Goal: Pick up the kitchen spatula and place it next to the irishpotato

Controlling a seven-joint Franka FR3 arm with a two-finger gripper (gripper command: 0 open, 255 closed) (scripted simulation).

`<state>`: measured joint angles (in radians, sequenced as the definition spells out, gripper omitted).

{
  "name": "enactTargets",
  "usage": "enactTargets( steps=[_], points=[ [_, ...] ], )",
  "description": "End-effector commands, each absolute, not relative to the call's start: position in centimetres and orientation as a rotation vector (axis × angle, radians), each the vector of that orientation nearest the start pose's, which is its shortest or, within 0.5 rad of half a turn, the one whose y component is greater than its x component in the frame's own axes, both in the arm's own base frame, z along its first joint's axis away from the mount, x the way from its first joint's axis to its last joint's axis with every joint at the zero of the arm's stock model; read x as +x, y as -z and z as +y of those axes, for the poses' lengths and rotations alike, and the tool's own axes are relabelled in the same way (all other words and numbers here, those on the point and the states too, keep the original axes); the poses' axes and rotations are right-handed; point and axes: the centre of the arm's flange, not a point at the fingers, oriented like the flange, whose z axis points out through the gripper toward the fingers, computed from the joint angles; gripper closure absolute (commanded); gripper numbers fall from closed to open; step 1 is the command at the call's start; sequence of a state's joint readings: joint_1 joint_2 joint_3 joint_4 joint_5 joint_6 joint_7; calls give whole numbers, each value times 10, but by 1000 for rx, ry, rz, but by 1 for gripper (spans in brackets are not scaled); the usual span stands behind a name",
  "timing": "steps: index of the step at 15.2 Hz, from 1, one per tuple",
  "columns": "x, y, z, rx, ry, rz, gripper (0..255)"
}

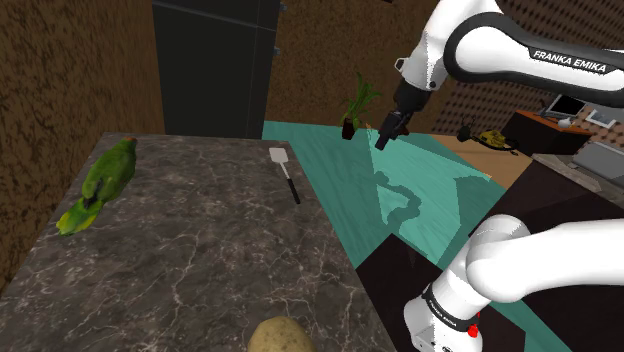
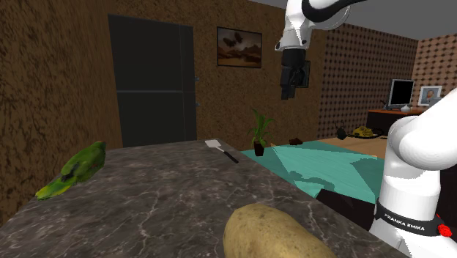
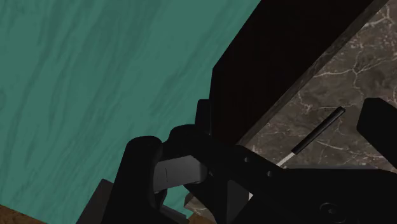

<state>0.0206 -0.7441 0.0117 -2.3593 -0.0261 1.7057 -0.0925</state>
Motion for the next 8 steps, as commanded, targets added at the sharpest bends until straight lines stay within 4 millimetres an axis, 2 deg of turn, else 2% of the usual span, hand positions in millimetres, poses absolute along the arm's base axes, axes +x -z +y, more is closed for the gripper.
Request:
enactTargets(
  steps=[1,8],
  points=[
    [331,-588,9,-3169,142,-197,0],
    [405,-542,51,-3161,68,95,0]
  ],
)
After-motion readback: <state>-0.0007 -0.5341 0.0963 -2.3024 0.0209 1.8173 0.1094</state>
